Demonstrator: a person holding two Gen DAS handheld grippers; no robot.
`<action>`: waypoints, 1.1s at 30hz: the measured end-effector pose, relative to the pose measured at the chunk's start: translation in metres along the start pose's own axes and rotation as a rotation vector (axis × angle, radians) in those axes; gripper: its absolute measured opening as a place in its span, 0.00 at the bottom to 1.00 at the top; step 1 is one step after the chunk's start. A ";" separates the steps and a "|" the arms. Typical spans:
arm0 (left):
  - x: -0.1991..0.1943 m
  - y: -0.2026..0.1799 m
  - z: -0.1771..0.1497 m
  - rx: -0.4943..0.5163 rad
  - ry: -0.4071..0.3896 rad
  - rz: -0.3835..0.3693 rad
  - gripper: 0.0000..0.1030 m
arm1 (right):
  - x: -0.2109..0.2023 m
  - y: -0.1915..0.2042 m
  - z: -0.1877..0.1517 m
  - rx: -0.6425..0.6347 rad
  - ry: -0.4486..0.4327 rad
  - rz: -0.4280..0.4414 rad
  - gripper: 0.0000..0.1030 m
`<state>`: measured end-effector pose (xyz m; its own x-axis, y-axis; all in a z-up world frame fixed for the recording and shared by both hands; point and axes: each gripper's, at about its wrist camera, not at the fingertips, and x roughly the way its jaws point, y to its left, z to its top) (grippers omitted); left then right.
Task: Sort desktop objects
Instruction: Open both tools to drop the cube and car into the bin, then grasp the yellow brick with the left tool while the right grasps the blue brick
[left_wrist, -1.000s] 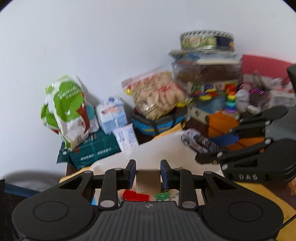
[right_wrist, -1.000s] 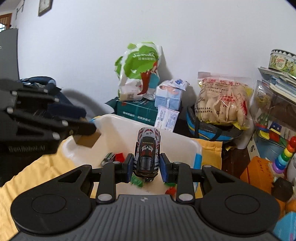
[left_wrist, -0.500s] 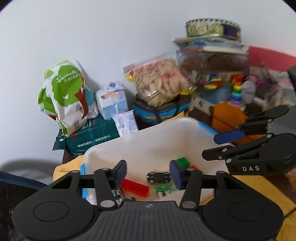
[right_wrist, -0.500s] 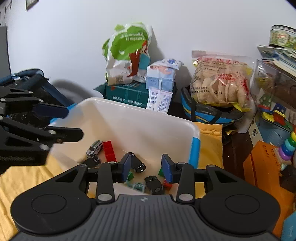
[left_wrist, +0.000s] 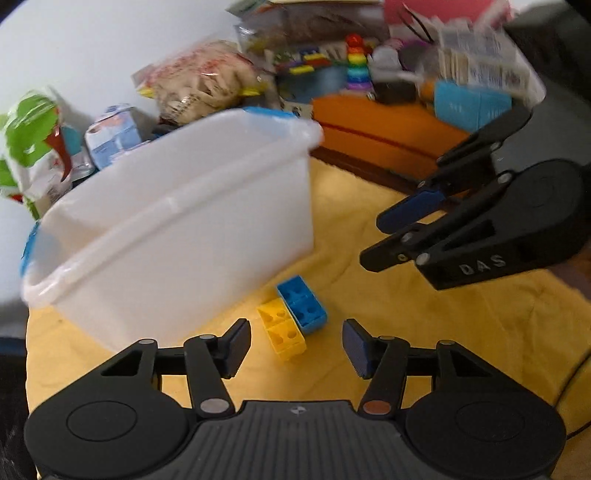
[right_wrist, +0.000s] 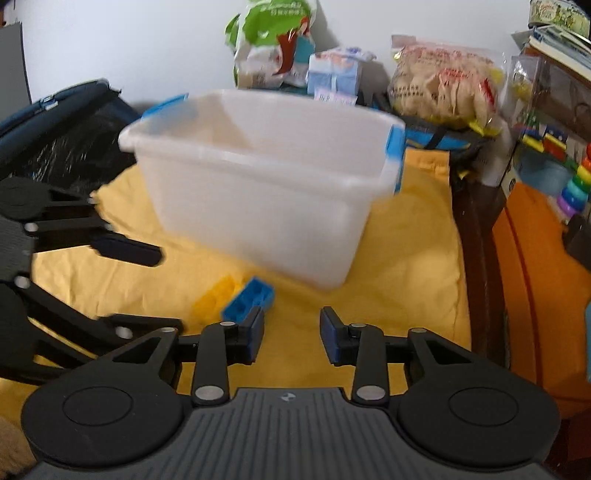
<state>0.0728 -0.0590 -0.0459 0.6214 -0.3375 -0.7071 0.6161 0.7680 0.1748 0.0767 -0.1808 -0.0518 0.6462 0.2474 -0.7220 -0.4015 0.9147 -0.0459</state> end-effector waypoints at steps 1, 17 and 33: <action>0.004 -0.001 0.000 0.005 -0.003 -0.006 0.56 | 0.001 0.001 -0.003 0.003 0.003 0.001 0.32; 0.032 0.047 -0.032 -0.163 0.143 0.030 0.56 | 0.008 0.001 -0.008 0.065 0.008 0.011 0.32; 0.033 0.006 -0.002 -0.057 0.083 0.097 0.35 | 0.018 -0.007 -0.005 0.116 0.005 -0.019 0.32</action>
<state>0.0960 -0.0648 -0.0698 0.6329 -0.2153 -0.7437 0.5247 0.8256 0.2074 0.0874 -0.1843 -0.0681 0.6499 0.2280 -0.7251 -0.3112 0.9501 0.0198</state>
